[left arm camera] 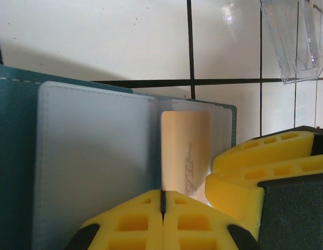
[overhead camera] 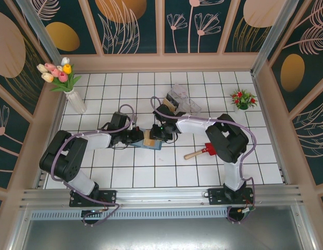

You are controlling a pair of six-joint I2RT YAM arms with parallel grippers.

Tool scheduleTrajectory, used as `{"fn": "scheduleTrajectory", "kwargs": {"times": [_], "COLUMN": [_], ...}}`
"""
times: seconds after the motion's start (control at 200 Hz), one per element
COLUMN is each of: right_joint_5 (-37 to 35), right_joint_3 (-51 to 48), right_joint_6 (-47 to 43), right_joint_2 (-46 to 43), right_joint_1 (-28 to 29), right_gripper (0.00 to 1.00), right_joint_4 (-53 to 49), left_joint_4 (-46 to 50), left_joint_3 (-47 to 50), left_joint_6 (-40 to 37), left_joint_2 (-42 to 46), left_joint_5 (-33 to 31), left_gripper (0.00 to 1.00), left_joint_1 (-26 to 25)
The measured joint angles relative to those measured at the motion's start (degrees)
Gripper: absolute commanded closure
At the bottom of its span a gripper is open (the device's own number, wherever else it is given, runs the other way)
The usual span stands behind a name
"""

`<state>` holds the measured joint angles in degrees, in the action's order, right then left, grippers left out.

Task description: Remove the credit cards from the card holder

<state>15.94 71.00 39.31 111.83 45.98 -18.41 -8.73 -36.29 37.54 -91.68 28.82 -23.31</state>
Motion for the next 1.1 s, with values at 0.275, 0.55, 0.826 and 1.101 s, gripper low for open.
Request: {"fn": "scheduleTrajectory", "kwargs": {"times": [0.275, 0.55, 0.826, 1.101], "right_joint_5": [-0.6, -5.2, -9.0, -9.0], "right_joint_3": [0.7, 3.3, 4.7, 4.9], "right_joint_6": [0.0, -0.3, -0.2, -0.2], "right_joint_2": [0.4, 1.7, 2.6, 2.9], "right_joint_1": [0.2, 1.6, 3.0, 3.0], "right_gripper": [0.68, 0.77, 0.80, 0.80], "right_joint_4": [-0.6, -4.2, -6.0, -6.0], "left_joint_4": [-0.2, -1.0, -1.6, -2.7], "left_joint_3": [1.1, 1.5, 1.5, 1.5], "left_joint_6": [0.1, 0.6, 1.1, 1.4], "left_joint_2": [1.6, 1.2, 0.3, -1.5], "left_joint_5": [-0.7, -0.2, 0.8, 2.4], "left_gripper": [1.00, 0.88, 0.78, 0.90], "left_joint_1": [0.5, 0.6, 0.6, 0.7]}}
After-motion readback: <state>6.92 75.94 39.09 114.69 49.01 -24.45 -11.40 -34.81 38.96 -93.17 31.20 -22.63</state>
